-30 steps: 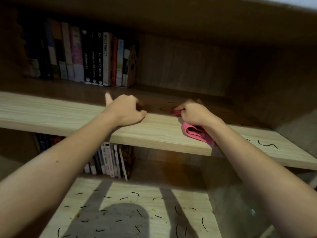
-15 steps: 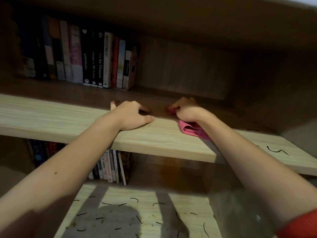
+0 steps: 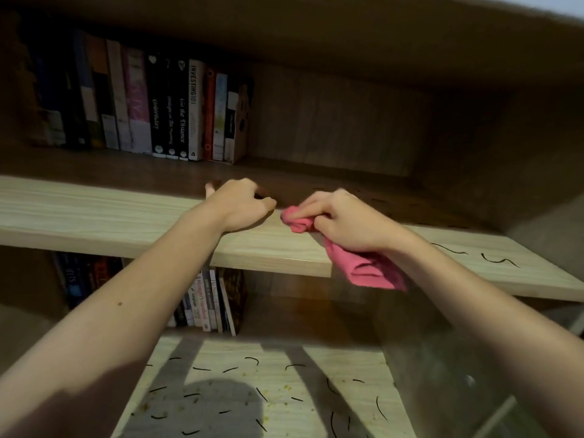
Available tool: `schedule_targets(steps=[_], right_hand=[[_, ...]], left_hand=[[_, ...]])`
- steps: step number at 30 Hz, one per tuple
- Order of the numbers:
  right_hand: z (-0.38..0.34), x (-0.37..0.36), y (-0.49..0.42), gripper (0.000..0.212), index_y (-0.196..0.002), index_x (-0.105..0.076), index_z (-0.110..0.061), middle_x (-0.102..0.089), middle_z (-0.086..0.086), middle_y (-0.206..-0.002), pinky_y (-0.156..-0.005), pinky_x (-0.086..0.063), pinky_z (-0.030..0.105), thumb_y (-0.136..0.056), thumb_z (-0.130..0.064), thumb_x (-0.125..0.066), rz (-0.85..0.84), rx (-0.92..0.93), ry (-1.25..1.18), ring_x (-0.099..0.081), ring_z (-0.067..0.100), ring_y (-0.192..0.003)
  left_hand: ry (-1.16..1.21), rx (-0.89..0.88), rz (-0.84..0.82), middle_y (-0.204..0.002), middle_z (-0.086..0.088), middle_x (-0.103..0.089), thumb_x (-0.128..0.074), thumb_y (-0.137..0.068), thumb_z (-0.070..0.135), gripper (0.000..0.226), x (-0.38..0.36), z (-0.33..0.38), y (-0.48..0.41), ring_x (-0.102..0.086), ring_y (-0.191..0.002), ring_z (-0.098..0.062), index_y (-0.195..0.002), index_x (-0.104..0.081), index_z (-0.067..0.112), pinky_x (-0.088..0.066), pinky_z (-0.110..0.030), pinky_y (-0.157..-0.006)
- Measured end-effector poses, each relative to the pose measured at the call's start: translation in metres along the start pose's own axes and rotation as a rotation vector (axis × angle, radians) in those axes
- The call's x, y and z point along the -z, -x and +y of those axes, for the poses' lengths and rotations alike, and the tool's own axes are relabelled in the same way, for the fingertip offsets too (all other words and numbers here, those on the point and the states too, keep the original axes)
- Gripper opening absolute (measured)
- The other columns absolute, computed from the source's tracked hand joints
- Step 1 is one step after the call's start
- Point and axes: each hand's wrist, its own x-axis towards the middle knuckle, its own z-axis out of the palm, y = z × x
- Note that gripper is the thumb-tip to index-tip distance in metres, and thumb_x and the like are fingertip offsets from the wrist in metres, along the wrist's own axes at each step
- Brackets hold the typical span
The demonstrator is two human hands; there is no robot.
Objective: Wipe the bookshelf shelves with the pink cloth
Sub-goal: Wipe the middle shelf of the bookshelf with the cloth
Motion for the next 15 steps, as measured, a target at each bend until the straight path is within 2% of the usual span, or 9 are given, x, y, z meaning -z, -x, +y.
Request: schedule_targets(steps=[2,4,9,11,13,15], right_hand=[[-0.001,0.007,0.031,0.042,-0.113,-0.068,-0.027,-0.057,-0.011,-0.117,-0.096,-0.034,0.009,-0.092,0.0,-0.042,-0.002,0.028,-0.03,-0.049,-0.009,-0.097],[0.0,0.008,0.052,0.042,-0.11,-0.069,-0.028,-0.058,-0.015,-0.112,-0.089,-0.024,0.0,-0.092,-0.001,-0.044,0.044,0.035,-0.033,-0.042,-0.017,-0.096],[-0.019,-0.019,0.076,0.032,-0.111,-0.069,-0.027,-0.059,-0.014,-0.108,-0.081,-0.029,0.008,-0.093,-0.011,-0.048,0.275,0.056,0.048,-0.037,0.009,-0.095],[-0.026,-0.021,0.096,0.03,-0.108,-0.07,-0.026,-0.057,-0.018,-0.105,-0.082,-0.028,0.008,-0.092,-0.016,-0.047,0.269,0.136,-0.015,-0.04,0.01,-0.095],[-0.023,-0.012,0.111,0.033,-0.105,-0.07,-0.027,-0.059,-0.015,-0.104,-0.082,-0.027,0.006,-0.088,-0.02,-0.042,0.355,0.173,-0.05,-0.044,0.012,-0.094],[-0.007,0.004,0.109,0.034,-0.106,-0.067,-0.028,-0.06,-0.009,-0.103,-0.081,-0.029,0.008,-0.089,-0.014,-0.042,0.514,0.036,-0.065,-0.043,0.014,-0.093]], left_hand=[[0.045,-0.011,0.025,-0.125,-0.003,-0.059,-0.043,-0.096,0.038,0.031,0.001,-0.001,0.001,-0.041,-0.126,-0.025,-0.115,-0.064,0.025,-0.003,-0.051,-0.113],[0.082,-0.026,0.045,-0.123,-0.001,-0.06,-0.044,-0.095,0.038,0.029,0.003,-0.001,0.002,-0.042,-0.125,-0.025,-0.112,-0.065,0.027,-0.003,-0.051,-0.113],[0.102,-0.088,0.123,-0.119,0.003,-0.063,-0.051,-0.092,0.033,0.021,0.007,0.004,0.013,-0.046,-0.123,-0.021,-0.103,-0.068,0.027,-0.008,-0.05,-0.114],[0.018,-0.133,0.186,-0.119,0.003,-0.063,-0.05,-0.091,0.03,0.022,0.011,0.011,0.024,-0.047,-0.12,-0.02,-0.104,-0.068,0.026,-0.017,-0.046,-0.112],[-0.067,-0.173,0.242,-0.119,0.003,-0.061,-0.049,-0.092,0.028,0.024,0.007,0.021,0.04,-0.047,-0.117,-0.019,-0.108,-0.066,0.025,-0.025,-0.042,-0.106],[-0.041,-0.2,0.298,-0.12,0.002,-0.059,-0.047,-0.093,0.027,0.027,-0.008,0.034,0.062,-0.046,-0.115,-0.017,-0.114,-0.063,0.023,-0.029,-0.038,-0.102]])
